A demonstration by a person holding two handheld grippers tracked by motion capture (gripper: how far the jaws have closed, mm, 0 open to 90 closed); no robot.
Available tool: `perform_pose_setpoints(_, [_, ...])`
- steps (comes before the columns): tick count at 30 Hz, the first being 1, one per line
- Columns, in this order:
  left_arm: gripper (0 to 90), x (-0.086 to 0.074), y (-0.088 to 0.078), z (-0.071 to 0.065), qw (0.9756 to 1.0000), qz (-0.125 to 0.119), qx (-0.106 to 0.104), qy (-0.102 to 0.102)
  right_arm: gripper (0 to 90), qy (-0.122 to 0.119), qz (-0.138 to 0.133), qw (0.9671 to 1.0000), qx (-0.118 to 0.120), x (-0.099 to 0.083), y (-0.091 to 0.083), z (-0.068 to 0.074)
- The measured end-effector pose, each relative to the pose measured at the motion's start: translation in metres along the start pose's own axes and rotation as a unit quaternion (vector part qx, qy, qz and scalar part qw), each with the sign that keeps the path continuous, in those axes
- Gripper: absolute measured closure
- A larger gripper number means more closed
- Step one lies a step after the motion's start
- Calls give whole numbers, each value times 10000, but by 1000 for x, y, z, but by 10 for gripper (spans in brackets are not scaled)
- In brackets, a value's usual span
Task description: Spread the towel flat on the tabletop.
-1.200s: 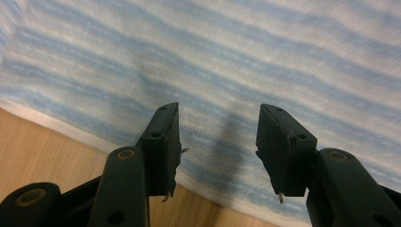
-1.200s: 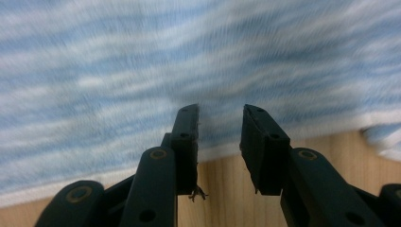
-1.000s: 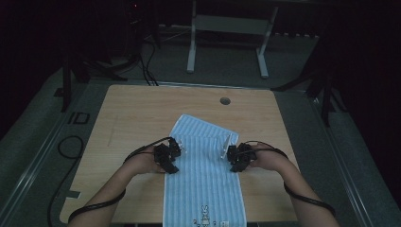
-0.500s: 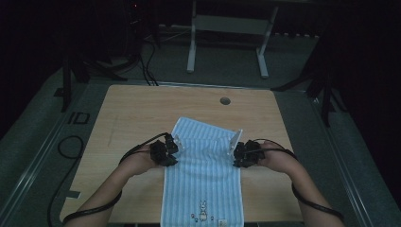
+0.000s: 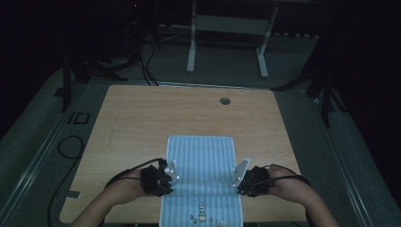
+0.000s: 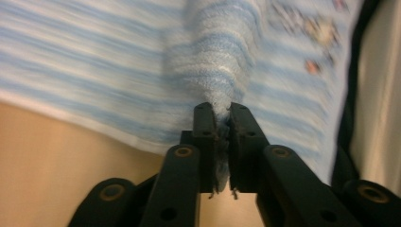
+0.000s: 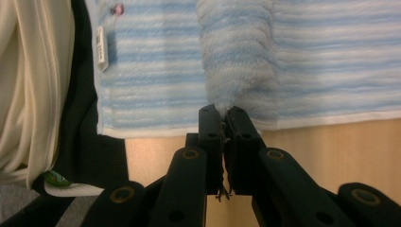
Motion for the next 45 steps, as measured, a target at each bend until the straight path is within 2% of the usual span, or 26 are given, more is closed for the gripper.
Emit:
perform_pose_setpoints(1, [770, -1, 5, -4, 9999, 81, 20, 56, 840, 21, 47, 9999, 143, 0, 6, 2])
perform_pose_setpoints(2, [768, -1, 7, -4, 10000, 97, -2, 24, 821, -55, 184, 9996, 223, -1, 14, 4])
perform_pose_setpoints(3, [728, -1, 7, -5, 9999, 90, -49, 30, 782, -63, 240, 9994, 244, -1, 18, 5])
perform_pose_setpoints(5, [640, -2, 1, 1, 9999, -49, -93, -20, 724, -19, 227, 9990, 395, 0, 21, 2])
perform_pose_setpoints(6, [622, -2, -2, 4, 9999, -116, -42, -60, 701, -12, 184, 9992, 348, 0, 19, -2])
perform_pose_setpoints(7, [583, -2, -7, 11, 9997, -194, 42, -112, 665, 44, 121, 9992, 368, 0, 17, -5])
perform_pose_setpoints(8, [544, -2, -12, 20, 9992, -270, 210, -229, 654, 94, 25, 9992, 393, 1, 14, -10])
perform_pose_setpoints(9, [538, -2, -15, 29, 9985, -306, 345, -300, 649, 122, -104, 9996, 236, 2, 9, -19])
perform_pose_setpoints(11, [535, -1, -16, 47, 9977, -359, 392, -431, 622, 360, -153, 9992, 106, 2, 4, -37])
perform_pose_setpoints(12, [511, 0, -15, 55, 9970, -372, 460, -507, 602, 383, -174, 9991, 27, 2, 2, -45])
perform_pose_setpoints(13, [507, 1, -14, 61, 9965, -399, 517, -531, 608, 424, -248, 9988, -64, 3, 1, -53])
perform_pose_setpoints(15, [506, 4, -6, 73, 9966, -344, 443, -595, 598, 515, -365, 9980, 84, 5, 1, -67])
perform_pose_setpoints(16, [506, 7, 0, 80, 9965, -264, 505, -613, 604, 498, -404, 9979, 26, 6, 2, -73])
perform_pose_setpoints(17, [507, 8, 5, 82, 9970, -208, 454, -583, 629, 568, -403, 9976, -67, 8, 6, -82])
perform_pose_setpoints(18, [507, 10, 11, 85, 9975, -156, 402, -551, 629, 609, -321, 9976, 5, 9, 11, -87])
perform_pose_setpoints(20, [507, 12, 19, 90, 9973, -12, 530, -516, 643, 453, -173, 9988, -86, 11, 22, -92])
perform_pose_setpoints(21, [508, 13, 24, 93, 9972, 66, 556, -504, 654, 420, -82, 9991, -48, 12, 29, -95])
perform_pose_setpoints(23, [519, 14, 29, 96, 9967, 99, 587, -546, 712, 486, 14, 9988, -51, 12, 40, -103])
perform_pose_setpoints(26, [523, 14, 36, 102, 9969, 152, 506, -579, 716, 614, 75, 9980, 83, 9, 50, -109])
perform_pose_setpoints(28, [521, 16, 36, 107, 9970, 61, 409, -657, 715, 694, 156, 9974, 123, 6, 55, -113])
perform_pose_setpoints(29, [521, 17, 36, 110, 9967, 72, 427, -686, 715, 748, 224, 9969, 124, 5, 58, -117])
perform_pose_setpoints(31, [522, 20, 37, 117, 9965, 103, 464, -683, 716, 858, 151, 9961, 172, 5, 58, -123])
perform_pose_setpoints(33, [521, 23, 37, 123, 9957, 142, 531, -744, 716, 913, 194, 9956, 102, 5, 58, -131])
perform_pose_setpoints(38, [514, 32, 38, 138, 9952, 162, 645, -723, 717, 1007, 323, 9944, -27, 8, 59, -151])
perform_pose_setpoints(45, [488, 36, 38, 168, 9925, 56, 683, -1013, 693, 1268, 440, 9909, -93, 11, 61, -182])
Point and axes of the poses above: each handheld gripper's, and its own axes: y roughly forward along the jaws, x roughly out of its top, z roughly to its left, the point moved 5 cm from there along y, roughly forward along the jaws, and after that the axes turned 5 degrees about z, right-handed, at the moved point
